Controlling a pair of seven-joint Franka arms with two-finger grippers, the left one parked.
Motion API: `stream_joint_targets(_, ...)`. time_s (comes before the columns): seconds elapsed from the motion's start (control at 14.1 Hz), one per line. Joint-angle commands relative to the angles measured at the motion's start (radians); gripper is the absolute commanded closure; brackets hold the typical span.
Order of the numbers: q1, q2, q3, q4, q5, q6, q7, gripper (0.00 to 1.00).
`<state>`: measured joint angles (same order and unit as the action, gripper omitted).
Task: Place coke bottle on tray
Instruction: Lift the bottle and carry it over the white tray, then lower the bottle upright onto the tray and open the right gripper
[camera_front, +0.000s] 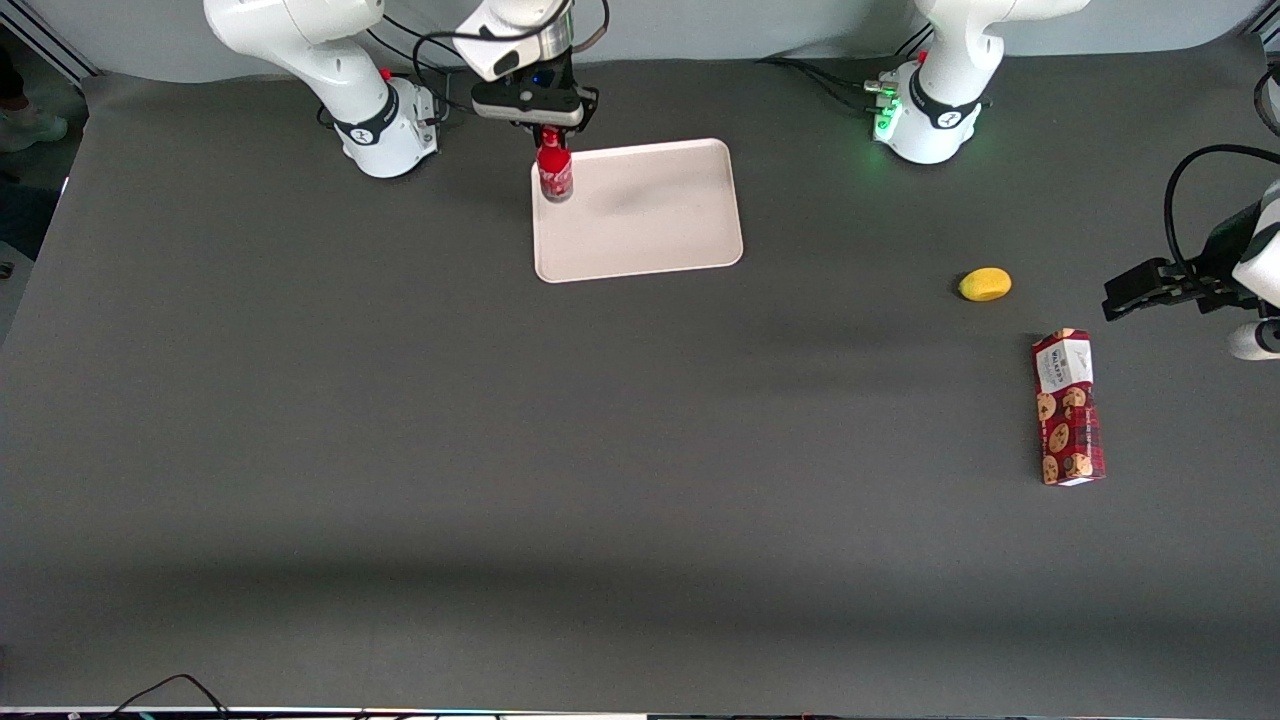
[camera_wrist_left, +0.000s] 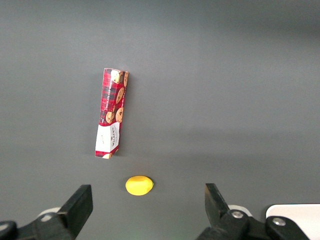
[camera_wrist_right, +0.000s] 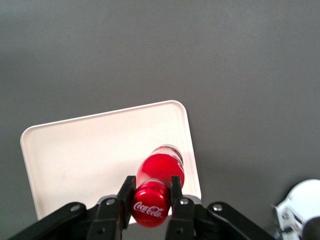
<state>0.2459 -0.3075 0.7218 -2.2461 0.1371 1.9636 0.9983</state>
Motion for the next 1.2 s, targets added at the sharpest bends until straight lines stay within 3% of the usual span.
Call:
stream_joint_targets(0.0, -0.008, -0.071, 0.030, -0.148, 0.074, 0.173, 0.006, 1.00)
stream_joint_targets(0.71, -0.017, -0.048, 0.159, -0.310, 0.084, 0.405, 0.086, 1.00)
stream_joint_targets(0.78, -0.019, -0.048, 0.159, -0.310, 0.084, 0.405, 0.086, 0.80)
stream_joint_targets(0.85, -0.020, -0.047, 0.159, -0.310, 0.084, 0.405, 0.085, 0.36)
stream_joint_targets(0.92, -0.020, -0.045, 0.159, -0.310, 0.084, 0.405, 0.085, 0.31)
stream_joint_targets(1.13, -0.023, -0.039, 0.159, -0.308, 0.084, 0.403, 0.085, 0.04)
